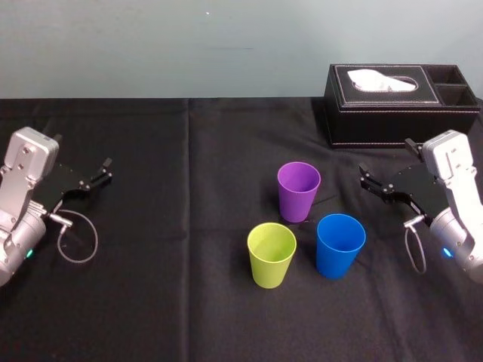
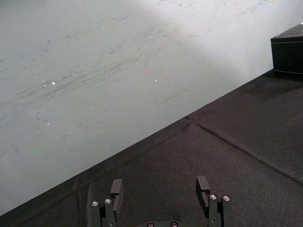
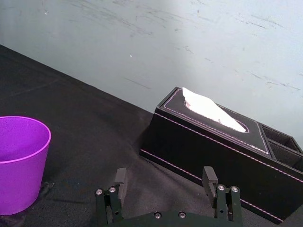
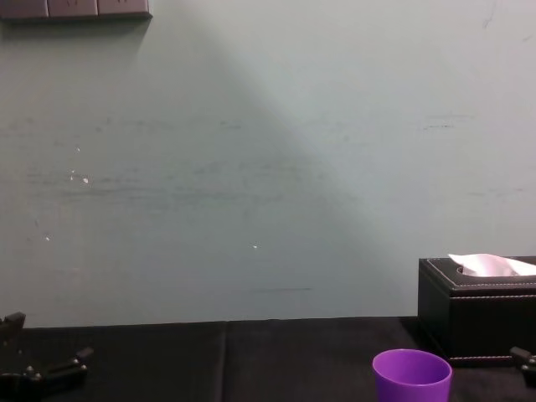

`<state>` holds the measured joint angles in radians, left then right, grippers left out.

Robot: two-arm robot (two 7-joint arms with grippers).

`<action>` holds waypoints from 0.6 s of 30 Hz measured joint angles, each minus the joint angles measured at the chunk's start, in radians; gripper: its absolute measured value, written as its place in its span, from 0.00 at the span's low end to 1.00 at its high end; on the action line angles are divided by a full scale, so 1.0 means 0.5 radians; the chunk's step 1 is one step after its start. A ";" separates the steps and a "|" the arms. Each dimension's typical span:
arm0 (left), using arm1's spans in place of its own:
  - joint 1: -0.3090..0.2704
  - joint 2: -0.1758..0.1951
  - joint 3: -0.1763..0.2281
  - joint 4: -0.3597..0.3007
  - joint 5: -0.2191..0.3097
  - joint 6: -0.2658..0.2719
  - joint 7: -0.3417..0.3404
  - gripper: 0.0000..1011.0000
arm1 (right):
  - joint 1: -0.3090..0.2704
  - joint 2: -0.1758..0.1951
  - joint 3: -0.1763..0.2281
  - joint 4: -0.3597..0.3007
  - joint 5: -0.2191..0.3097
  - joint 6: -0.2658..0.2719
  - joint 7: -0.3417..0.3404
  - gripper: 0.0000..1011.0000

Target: Stack the three plastic cups sequentially using one hand.

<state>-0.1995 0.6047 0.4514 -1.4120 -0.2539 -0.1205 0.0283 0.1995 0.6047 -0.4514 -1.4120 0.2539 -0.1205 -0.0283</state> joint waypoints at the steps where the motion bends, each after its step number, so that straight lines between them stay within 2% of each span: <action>1: 0.000 0.000 0.000 0.000 0.000 0.000 0.000 1.00 | 0.000 0.000 0.000 0.000 0.000 0.000 0.000 0.99; 18: 0.000 0.000 0.000 0.000 0.000 0.000 0.000 1.00 | 0.000 0.000 0.000 0.000 0.000 0.000 0.000 0.99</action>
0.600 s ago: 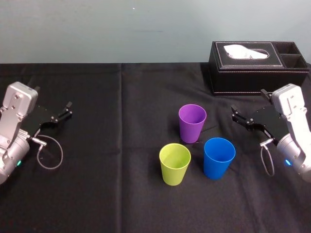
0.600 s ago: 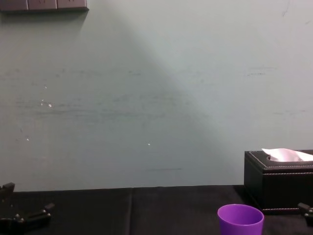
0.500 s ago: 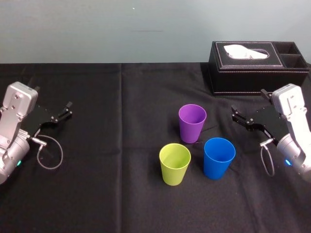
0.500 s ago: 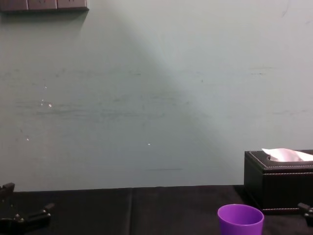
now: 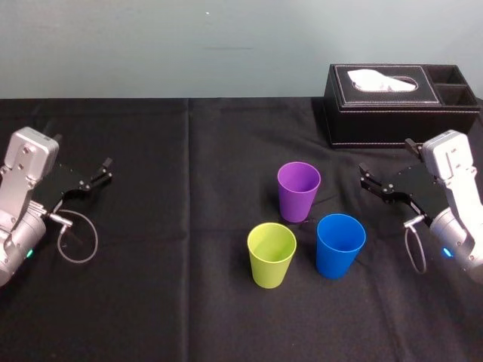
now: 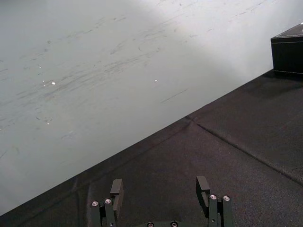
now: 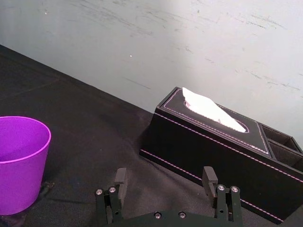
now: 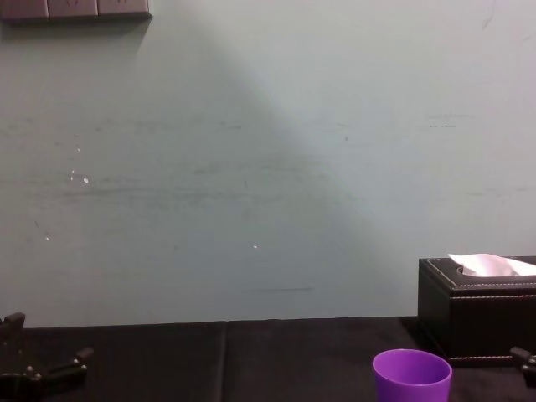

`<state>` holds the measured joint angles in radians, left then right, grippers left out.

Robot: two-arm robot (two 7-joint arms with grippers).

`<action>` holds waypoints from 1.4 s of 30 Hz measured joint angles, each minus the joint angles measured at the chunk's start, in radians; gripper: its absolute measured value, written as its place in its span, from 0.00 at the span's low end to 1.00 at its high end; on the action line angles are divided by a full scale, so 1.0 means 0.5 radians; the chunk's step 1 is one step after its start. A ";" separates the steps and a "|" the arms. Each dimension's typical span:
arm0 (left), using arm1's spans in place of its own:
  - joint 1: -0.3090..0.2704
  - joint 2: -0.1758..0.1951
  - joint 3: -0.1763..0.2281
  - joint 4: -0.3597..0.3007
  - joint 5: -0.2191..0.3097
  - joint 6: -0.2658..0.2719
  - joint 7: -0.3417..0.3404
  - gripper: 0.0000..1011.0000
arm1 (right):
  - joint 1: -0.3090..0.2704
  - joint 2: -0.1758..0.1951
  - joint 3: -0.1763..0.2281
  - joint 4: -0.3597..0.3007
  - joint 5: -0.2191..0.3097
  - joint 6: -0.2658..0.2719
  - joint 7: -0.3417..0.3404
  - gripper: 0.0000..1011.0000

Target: Stack the three plastic cups sequentially using one hand.

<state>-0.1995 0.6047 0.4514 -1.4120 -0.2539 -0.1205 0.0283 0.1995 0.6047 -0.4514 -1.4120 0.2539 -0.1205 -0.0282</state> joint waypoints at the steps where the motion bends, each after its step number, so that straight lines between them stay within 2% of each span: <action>1: 0.000 0.000 0.000 0.000 0.000 0.000 0.000 1.00 | 0.000 0.000 0.000 0.000 0.000 0.000 0.000 0.99; 42: 0.000 0.000 0.000 0.000 0.000 0.000 0.000 1.00 | 0.000 0.000 0.000 0.000 0.000 0.000 0.000 0.99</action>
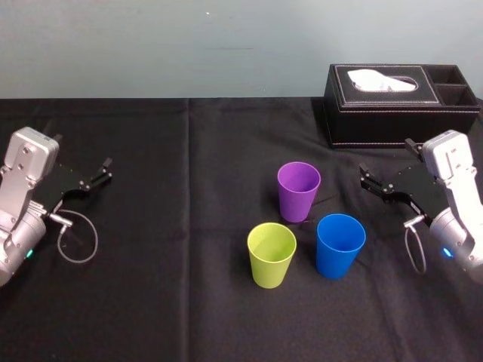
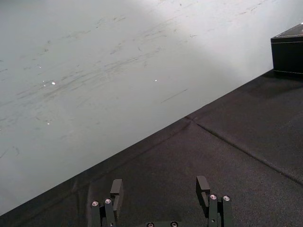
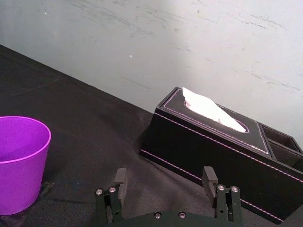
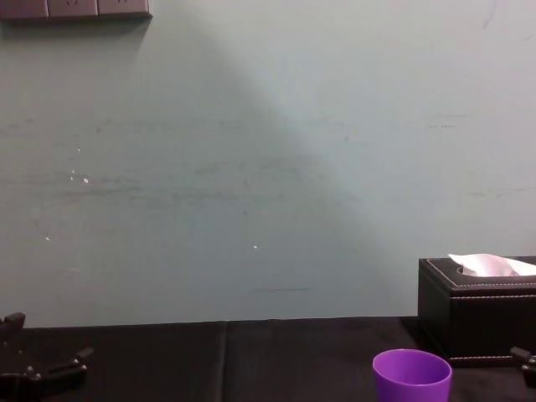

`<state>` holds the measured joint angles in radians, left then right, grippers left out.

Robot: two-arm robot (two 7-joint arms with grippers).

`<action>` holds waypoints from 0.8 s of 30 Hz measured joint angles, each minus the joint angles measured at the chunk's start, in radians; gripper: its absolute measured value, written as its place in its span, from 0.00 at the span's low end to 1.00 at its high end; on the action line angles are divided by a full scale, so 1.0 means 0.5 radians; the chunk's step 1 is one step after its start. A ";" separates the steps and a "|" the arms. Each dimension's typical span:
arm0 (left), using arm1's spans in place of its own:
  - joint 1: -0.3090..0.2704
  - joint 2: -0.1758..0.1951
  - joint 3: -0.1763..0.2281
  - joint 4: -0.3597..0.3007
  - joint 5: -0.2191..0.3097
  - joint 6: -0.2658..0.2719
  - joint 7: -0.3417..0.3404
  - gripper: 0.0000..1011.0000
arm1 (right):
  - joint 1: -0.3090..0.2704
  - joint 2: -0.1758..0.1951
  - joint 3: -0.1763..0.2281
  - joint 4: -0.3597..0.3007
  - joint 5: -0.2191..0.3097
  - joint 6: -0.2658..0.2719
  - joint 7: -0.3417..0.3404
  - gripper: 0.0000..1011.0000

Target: Stack the three plastic cups sequentially using one hand.

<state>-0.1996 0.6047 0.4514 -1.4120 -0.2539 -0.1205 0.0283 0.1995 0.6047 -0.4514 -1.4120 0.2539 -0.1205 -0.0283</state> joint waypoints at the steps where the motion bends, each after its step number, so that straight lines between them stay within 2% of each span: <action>1: 0.000 0.000 0.000 0.000 0.000 0.000 0.000 1.00 | 0.000 0.000 0.000 0.000 0.000 0.000 0.000 0.99; 24: 0.000 0.000 0.000 0.000 0.000 0.000 0.000 1.00 | 0.000 0.000 0.000 0.000 0.000 0.000 0.000 0.99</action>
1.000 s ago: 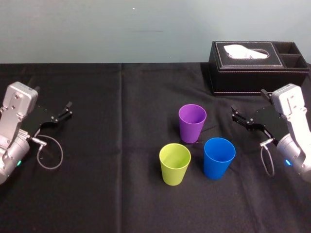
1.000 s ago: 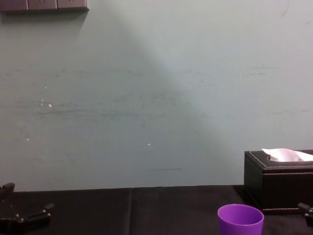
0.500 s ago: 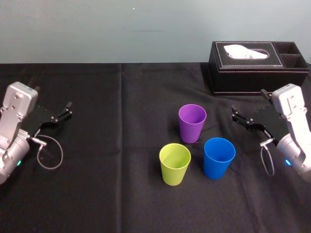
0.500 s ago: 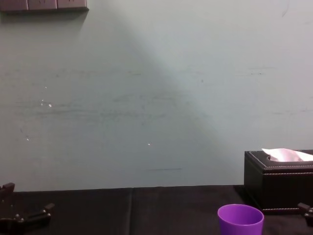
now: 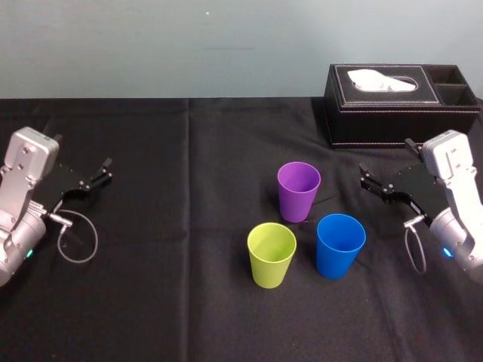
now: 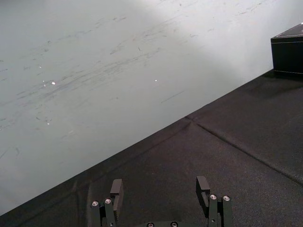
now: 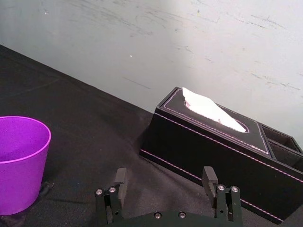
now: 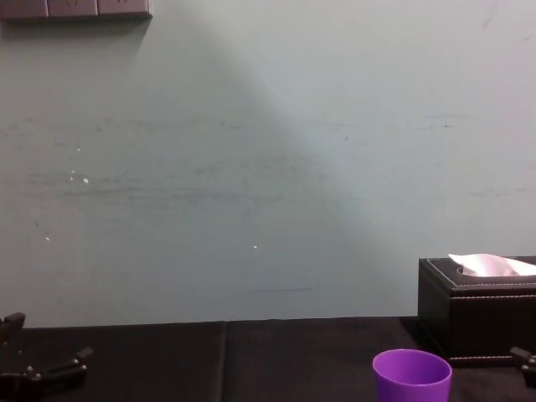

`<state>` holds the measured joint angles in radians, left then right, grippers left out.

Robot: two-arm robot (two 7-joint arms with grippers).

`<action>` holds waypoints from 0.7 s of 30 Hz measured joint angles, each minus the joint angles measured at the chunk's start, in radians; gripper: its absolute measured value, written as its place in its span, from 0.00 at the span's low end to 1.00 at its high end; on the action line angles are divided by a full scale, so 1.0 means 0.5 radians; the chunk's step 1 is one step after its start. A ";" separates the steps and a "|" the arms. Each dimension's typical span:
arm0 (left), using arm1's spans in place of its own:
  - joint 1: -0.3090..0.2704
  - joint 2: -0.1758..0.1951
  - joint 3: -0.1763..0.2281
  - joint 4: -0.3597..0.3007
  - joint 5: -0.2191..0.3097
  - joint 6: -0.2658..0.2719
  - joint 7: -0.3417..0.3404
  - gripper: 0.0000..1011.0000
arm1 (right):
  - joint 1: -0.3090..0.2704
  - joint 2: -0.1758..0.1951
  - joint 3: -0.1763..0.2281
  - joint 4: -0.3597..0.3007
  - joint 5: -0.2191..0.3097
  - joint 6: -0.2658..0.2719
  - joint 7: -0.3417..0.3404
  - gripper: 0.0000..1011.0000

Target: Stack the three plastic cups sequentially using one hand.

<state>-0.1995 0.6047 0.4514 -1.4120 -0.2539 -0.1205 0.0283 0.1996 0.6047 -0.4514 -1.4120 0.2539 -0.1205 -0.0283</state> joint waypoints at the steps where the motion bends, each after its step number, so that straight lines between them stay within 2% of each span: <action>1: 0.000 0.000 0.000 0.000 0.000 0.000 0.000 1.00 | 0.000 0.000 0.000 0.000 0.000 0.000 0.000 0.99; 14: 0.000 0.000 0.000 0.000 0.000 0.000 0.000 1.00 | 0.000 0.000 0.000 0.000 0.000 0.000 0.000 0.99; 21: 0.000 0.000 0.000 0.000 0.000 0.000 0.000 1.00 | -0.084 0.003 0.098 -0.039 0.145 -0.066 0.111 0.99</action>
<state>-0.1996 0.6047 0.4514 -1.4120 -0.2539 -0.1205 0.0283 0.1578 0.6063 -0.4026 -1.4314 0.3262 -0.1537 0.0270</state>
